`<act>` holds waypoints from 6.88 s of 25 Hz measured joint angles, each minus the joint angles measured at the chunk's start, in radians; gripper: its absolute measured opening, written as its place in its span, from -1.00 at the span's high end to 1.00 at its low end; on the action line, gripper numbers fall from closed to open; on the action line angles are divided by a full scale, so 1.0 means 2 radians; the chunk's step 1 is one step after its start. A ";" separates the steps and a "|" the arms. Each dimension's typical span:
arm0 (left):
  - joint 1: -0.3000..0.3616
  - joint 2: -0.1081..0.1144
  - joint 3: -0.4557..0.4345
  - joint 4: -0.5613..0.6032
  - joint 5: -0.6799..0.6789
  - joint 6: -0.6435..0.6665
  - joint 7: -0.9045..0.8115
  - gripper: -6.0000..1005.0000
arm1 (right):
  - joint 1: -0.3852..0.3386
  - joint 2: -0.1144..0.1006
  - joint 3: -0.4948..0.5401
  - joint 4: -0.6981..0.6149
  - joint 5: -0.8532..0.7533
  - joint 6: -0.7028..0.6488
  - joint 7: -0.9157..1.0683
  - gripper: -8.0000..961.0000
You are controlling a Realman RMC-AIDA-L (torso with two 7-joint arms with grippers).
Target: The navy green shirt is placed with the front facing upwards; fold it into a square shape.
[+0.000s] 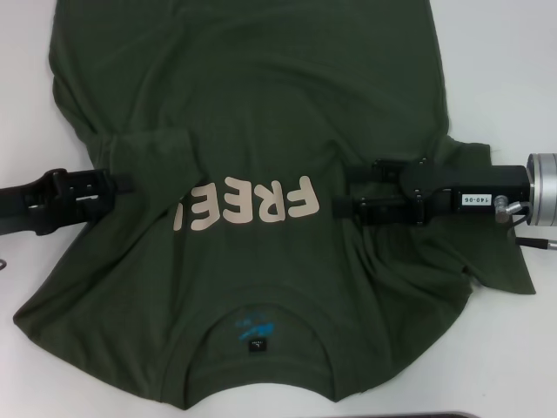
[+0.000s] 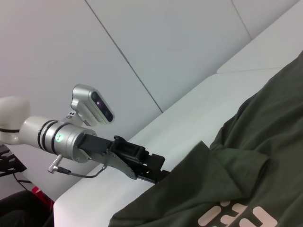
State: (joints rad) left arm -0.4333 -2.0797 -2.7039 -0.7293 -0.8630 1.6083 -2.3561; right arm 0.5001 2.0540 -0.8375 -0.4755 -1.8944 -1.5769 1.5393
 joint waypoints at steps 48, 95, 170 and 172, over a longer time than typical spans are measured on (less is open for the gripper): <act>0.087 -0.025 -0.080 0.020 -0.050 0.149 0.498 -0.12 | -0.020 -0.060 0.039 -0.041 -0.077 -0.048 0.233 -0.91; 0.074 -0.019 -0.086 0.039 -0.065 0.108 0.389 -0.11 | -0.004 -0.094 0.127 -0.079 -0.227 0.008 0.518 -0.82; 0.067 -0.019 -0.086 0.039 -0.066 0.089 0.377 -0.10 | 0.011 -0.082 0.082 -0.067 -0.228 0.039 0.510 -0.64; 0.067 -0.019 -0.086 0.039 -0.066 0.089 0.377 -0.10 | 0.012 -0.081 0.082 -0.067 -0.228 0.039 0.509 -0.63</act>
State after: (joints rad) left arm -0.2991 -2.1169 -2.8762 -0.6520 -0.9941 1.7871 -1.6030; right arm 0.5232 1.8914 -0.6734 -0.6089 -2.3500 -1.4985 2.5577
